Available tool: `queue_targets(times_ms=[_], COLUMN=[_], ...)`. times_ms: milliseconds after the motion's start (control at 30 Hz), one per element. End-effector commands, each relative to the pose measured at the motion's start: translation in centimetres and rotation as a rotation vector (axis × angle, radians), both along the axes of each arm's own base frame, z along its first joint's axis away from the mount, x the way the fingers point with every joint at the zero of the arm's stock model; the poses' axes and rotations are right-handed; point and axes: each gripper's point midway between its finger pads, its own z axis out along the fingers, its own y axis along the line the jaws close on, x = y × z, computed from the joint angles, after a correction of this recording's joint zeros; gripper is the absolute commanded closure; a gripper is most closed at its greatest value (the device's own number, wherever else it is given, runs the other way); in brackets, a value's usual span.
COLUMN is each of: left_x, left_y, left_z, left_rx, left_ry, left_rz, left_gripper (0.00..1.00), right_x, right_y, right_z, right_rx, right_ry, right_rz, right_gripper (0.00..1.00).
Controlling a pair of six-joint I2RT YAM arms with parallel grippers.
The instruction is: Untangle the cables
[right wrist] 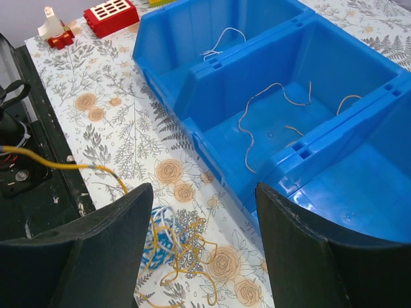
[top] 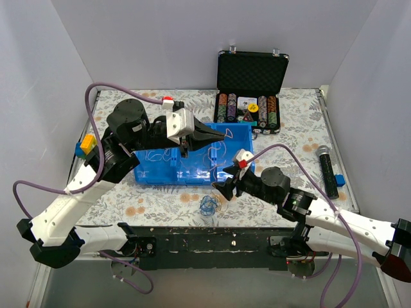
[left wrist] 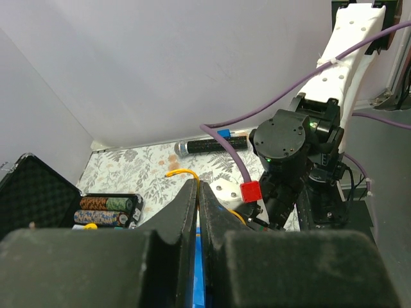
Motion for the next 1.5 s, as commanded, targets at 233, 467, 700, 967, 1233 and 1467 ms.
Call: queue_targets(times_ms=[233,467,700,967,1233,1467], left_x=[-1.0,-1.0,-1.1,-1.8,-2.8,-2.7], left_y=[0.8,0.7,0.6,0.8,1.3,2.1], left_z=[2.0,2.2,2.8,6.8,11.0,16.0], left_rx=[-0.045,-0.049,-0.06,-0.126,-0.209,-0.313], left_ry=[-0.05,-0.05,-0.05,-0.085,-0.103,-0.186], left_rz=[-0.011,-0.014,-0.024,-0.048,-0.074,-0.034], left_gripper=[1.0,1.0,1.0,1.0,1.0,1.0], right_x=[-0.2,-1.8,-1.2,-0.8,-2.1,-3.0], right_y=[-1.8,-0.8,0.2,1.6,1.7,1.1], right_z=[4.0,4.1,4.4,0.7,-4.5,-10.1], right_rx=[0.103,0.107,0.115,0.068,0.024,-0.088], right_ry=[-0.061,-0.04,-0.058,0.004,0.12,0.22], right_rz=[-0.046,0.056,0.058,0.066,0.104,0.115], right_gripper=[0.27,0.25,0.27,0.45,0.57,0.54])
